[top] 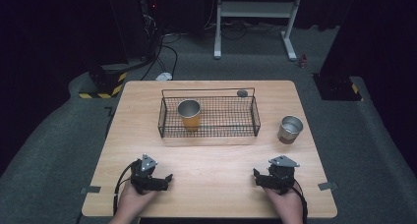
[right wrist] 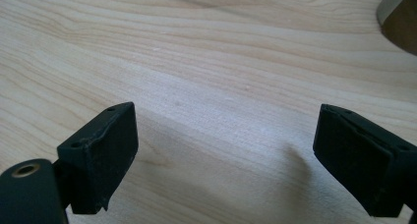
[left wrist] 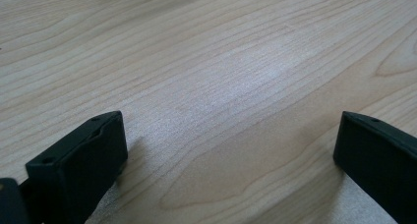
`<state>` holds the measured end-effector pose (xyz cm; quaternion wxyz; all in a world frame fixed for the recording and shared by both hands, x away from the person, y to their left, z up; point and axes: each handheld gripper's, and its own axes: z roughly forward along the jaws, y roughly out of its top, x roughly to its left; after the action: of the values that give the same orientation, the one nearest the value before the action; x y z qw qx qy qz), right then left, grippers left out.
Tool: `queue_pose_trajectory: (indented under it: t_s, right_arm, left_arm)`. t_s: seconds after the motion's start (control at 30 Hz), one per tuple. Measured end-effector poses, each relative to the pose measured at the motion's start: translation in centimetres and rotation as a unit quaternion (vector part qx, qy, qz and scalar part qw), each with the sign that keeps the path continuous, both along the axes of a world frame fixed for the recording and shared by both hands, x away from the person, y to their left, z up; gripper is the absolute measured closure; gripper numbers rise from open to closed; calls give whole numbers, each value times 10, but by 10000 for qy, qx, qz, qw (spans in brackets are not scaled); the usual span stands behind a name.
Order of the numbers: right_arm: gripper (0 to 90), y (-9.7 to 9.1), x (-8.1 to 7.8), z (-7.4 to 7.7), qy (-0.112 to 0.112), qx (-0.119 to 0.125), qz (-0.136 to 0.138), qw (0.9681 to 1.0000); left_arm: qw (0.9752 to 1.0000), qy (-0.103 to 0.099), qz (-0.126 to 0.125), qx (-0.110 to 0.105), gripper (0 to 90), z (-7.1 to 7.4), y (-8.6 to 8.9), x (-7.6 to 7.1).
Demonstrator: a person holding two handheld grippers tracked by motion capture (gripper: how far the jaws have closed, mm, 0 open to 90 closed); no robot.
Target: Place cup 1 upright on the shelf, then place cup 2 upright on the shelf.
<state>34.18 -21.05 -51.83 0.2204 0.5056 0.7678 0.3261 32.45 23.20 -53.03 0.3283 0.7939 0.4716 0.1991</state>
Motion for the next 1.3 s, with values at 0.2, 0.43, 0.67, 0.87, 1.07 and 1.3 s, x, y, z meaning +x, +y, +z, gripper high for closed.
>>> queue_pose_trajectory:
  t_s: [0.2, 0.43, 0.67, 0.87, 1.07, 1.3]
  right_arm:
    - [99, -8, 1, 4, -96, 8, -74, 9999]
    - [100, -17, 4, 10, -246, 70, -135, 9996]
    - [101, -26, 7, 16, -347, 152, -248, 9990]
    - [101, -32, 10, 18, -444, 178, -296, 9984]
    - [101, -37, 16, 18, -477, 159, -355, 9981]
    - [108, -44, 23, 18, -582, 233, -512, 9967]
  left_arm:
    - [10000, 9, -6, 5, 1, 0, 0, 0]
    - [10000, 5, 5, -5, 5, 0, 1, -1]
    - [10000, -8, -11, -18, 5, 0, 1, -2]
    - [10000, -5, 1, -50, 5, 0, 1, -3]
    - [10000, -18, -36, -22, 2, 0, 0, -1]
    - [10000, -18, -39, -21, 1, 0, 0, -1]
